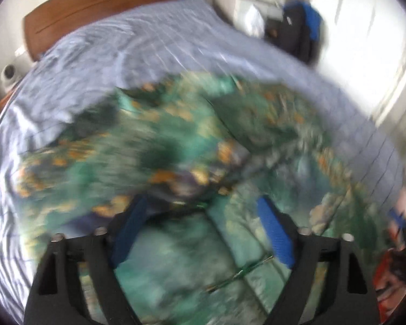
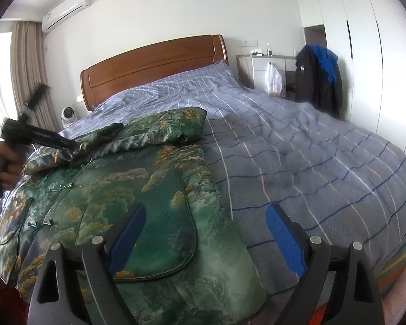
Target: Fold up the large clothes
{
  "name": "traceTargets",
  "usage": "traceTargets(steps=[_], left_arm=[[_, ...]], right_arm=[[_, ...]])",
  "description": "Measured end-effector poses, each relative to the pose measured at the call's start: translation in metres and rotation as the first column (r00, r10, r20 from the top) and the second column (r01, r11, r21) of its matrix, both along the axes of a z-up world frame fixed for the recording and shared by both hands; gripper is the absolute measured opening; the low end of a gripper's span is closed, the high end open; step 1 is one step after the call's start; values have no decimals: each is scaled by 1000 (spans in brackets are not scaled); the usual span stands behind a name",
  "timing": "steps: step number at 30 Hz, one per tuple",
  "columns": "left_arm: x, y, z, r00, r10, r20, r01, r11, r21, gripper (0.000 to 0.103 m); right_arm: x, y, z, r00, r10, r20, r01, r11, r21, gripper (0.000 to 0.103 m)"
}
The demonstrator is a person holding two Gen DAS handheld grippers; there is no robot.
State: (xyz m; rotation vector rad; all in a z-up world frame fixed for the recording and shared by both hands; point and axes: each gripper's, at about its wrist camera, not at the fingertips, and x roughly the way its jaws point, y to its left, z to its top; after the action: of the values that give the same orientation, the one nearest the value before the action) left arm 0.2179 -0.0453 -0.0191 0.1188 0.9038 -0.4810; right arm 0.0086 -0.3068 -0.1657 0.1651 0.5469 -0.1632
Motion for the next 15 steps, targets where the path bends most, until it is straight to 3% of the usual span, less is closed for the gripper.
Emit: traceTargets(steps=[2, 4, 6, 8, 9, 11, 13, 15], left_arm=[[9, 35, 17, 995, 88, 35, -87, 996, -34, 96], [19, 60, 18, 982, 183, 57, -182, 983, -12, 97], [43, 85, -6, 950, 306, 63, -311, 946, 89, 97], [67, 101, -47, 925, 381, 5, -374, 906, 197, 96], [76, 109, -74, 913, 405, -59, -380, 893, 242, 95], [79, 111, -100, 910, 405, -91, -364, 883, 298, 95], [72, 103, -90, 925, 377, -41, -347, 886, 306, 94], [67, 89, -66, 939, 342, -28, -326, 914, 240, 94]], right_arm=[[1, -1, -2, 1000, -2, -7, 2, 1000, 6, 89], [2, 0, -2, 1000, 0, -10, 0, 1000, 5, 89], [2, 1, -2, 1000, 3, -10, -3, 1000, 1, 89], [1, 2, -2, 1000, 5, -8, -5, 1000, -5, 89], [0, 2, -1, 1000, 5, -7, -5, 1000, -7, 89], [-1, 2, -1, 1000, 2, -4, -2, 1000, -6, 89], [-3, 0, -1, 1000, -1, -2, 1, 1000, -1, 89], [-4, -2, -1, 1000, -6, 0, 6, 1000, 5, 90]])
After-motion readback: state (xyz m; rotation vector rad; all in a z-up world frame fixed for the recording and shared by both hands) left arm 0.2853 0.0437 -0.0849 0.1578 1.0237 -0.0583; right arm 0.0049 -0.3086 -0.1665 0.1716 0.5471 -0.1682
